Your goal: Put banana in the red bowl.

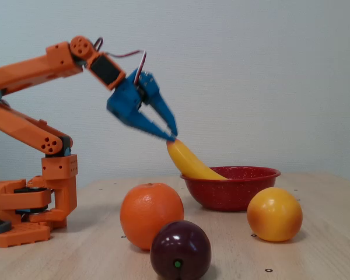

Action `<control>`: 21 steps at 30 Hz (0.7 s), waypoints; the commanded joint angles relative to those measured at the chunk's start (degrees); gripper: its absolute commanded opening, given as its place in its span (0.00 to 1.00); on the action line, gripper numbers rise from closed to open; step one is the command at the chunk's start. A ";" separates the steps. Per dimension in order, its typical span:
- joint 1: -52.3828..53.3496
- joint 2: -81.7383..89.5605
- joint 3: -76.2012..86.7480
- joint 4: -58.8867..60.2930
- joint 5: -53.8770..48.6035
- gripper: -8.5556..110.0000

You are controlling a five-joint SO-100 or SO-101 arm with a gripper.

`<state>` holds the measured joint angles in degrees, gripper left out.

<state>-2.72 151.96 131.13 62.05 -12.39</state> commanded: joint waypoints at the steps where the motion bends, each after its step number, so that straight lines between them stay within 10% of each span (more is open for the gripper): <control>1: 0.79 5.80 2.64 -2.90 3.69 0.07; 21: 2.29 31.64 39.90 0.00 7.65 0.07</control>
<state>-1.49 182.02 172.97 61.52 -4.92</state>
